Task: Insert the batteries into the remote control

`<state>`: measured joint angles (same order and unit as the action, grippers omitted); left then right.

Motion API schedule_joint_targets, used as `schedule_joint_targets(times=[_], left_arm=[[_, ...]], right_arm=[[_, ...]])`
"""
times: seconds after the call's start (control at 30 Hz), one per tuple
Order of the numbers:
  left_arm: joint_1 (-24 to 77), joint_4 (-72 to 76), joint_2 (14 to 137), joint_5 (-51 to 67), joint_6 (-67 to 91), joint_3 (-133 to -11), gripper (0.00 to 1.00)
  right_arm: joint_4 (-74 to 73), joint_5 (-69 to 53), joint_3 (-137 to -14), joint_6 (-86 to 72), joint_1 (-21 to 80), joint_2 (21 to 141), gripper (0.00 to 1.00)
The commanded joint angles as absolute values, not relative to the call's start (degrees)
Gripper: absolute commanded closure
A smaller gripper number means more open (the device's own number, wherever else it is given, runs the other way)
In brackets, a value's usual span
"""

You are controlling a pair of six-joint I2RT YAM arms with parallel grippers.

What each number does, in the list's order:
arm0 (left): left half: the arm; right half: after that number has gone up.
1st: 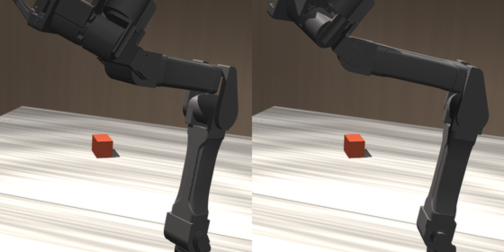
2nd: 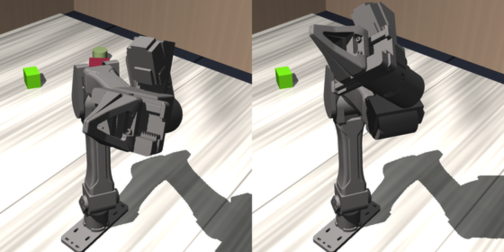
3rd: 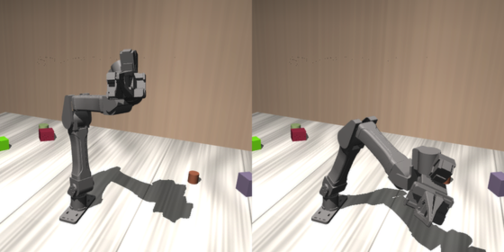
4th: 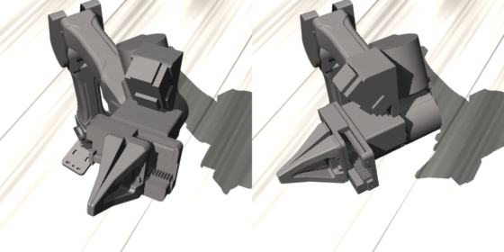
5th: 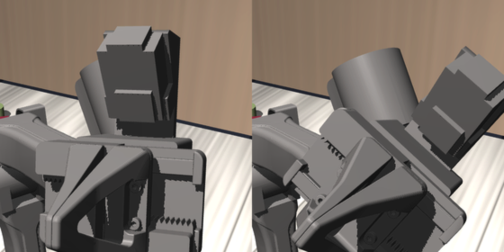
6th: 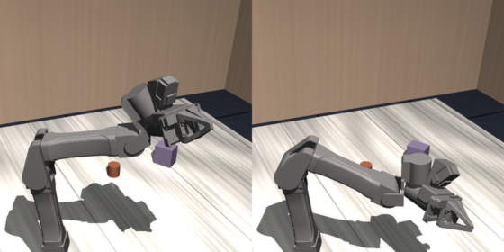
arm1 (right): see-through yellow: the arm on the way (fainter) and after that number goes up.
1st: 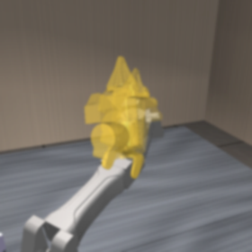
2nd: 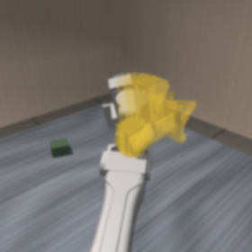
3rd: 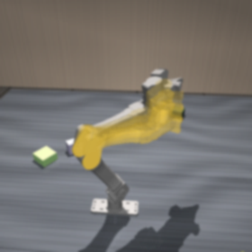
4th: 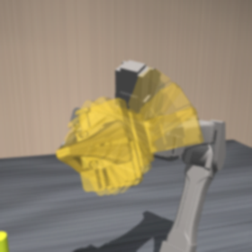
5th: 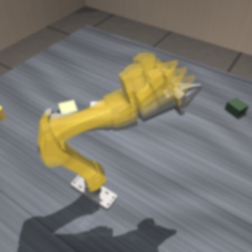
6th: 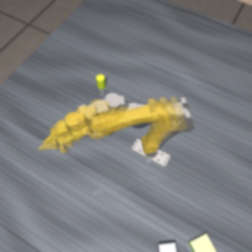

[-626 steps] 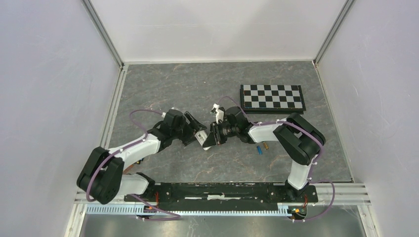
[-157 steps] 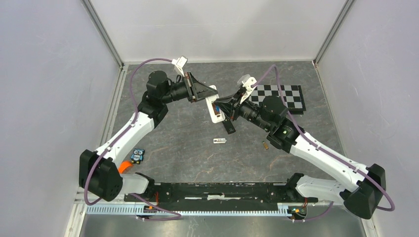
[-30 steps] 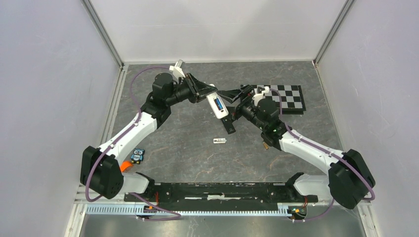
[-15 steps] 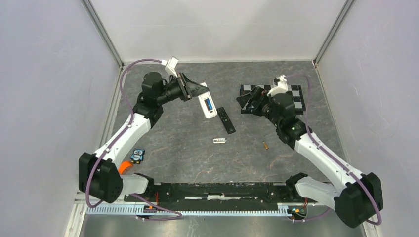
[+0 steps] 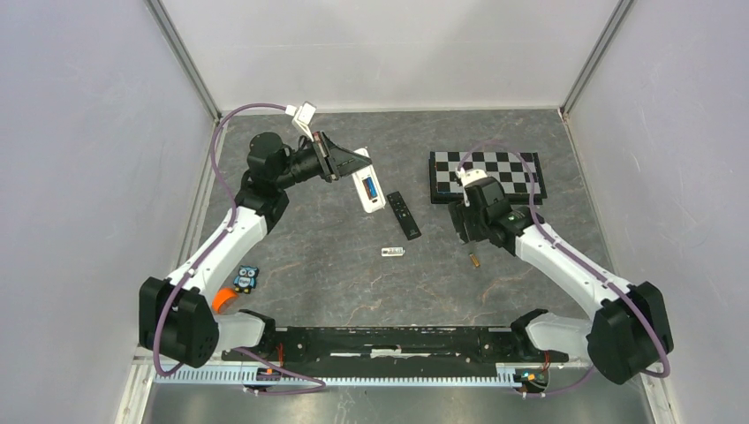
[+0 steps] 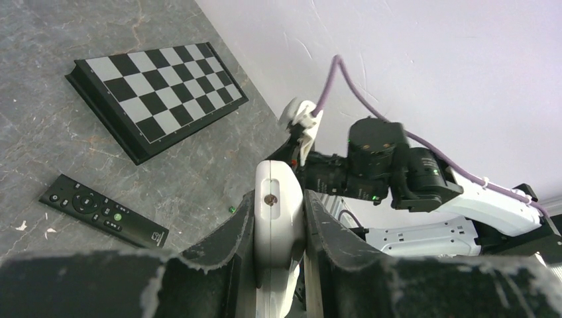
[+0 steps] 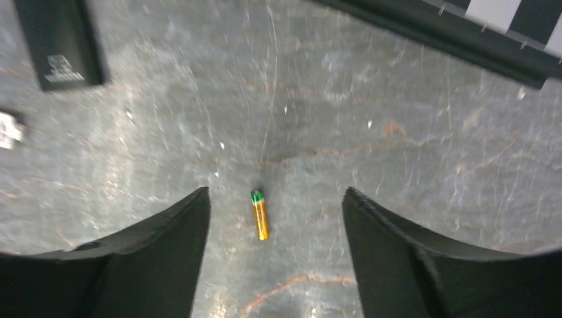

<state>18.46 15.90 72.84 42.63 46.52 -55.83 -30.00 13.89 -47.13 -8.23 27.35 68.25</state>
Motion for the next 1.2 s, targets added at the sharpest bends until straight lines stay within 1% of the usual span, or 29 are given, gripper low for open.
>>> schedule_joint_targets(times=[0.0,0.07,0.17,0.37,0.67,0.77,0.8,0.9,0.97,1.03,1.07,1.17], left_arm=[[18.11,21.18,72.91,44.42,46.76,-55.82,0.98],[18.10,21.18,72.88,44.47,46.76,-55.57,0.98],[18.02,21.24,73.05,44.81,46.85,-55.46,0.98],[17.91,21.64,72.98,44.80,47.20,-55.03,0.98],[17.69,21.79,71.73,44.59,47.11,-53.71,0.98],[17.51,21.80,71.53,44.66,47.13,-53.36,0.98],[17.49,21.80,71.46,44.80,47.11,-53.42,0.98],[17.27,21.36,71.42,45.02,47.15,-53.52,0.98],[17.03,20.74,71.12,45.02,46.87,-53.70,0.98],[16.90,20.06,70.85,44.76,46.61,-53.79,0.98],[16.78,19.67,70.67,44.59,46.46,-53.87,0.98],[16.29,18.21,70.18,43.33,45.99,-54.35,0.98]], right_arm=[[-35.51,15.45,-45.44,-6.83,27.08,70.26,0.29],[-34.72,13.98,-44.21,-6.43,26.90,71.24,0.36],[-34.06,12.67,-43.77,-5.76,26.71,74.19,0.43],[-32.16,10.38,-43.34,-6.35,26.04,78.81,0.51],[-29.18,4.40,-41.54,-6.19,25.11,81.68,0.68],[-28.09,1.56,-41.16,-4.76,25.03,82.81,0.71],[-27.72,0.60,-41.13,-4.50,25.04,83.31,0.74],[-26.64,-3.19,-40.80,-3.86,25.05,84.21,0.89],[-25.36,-6.18,-40.52,-2.07,25.17,83.50,0.97],[-24.51,-8.41,-40.84,0.68,26.09,82.29,1.00],[-24.01,-9.30,-41.03,2.34,27.19,81.61,1.00],[-22.60,-9.91,-41.73,7.30,34.18,79.92,1.00]])
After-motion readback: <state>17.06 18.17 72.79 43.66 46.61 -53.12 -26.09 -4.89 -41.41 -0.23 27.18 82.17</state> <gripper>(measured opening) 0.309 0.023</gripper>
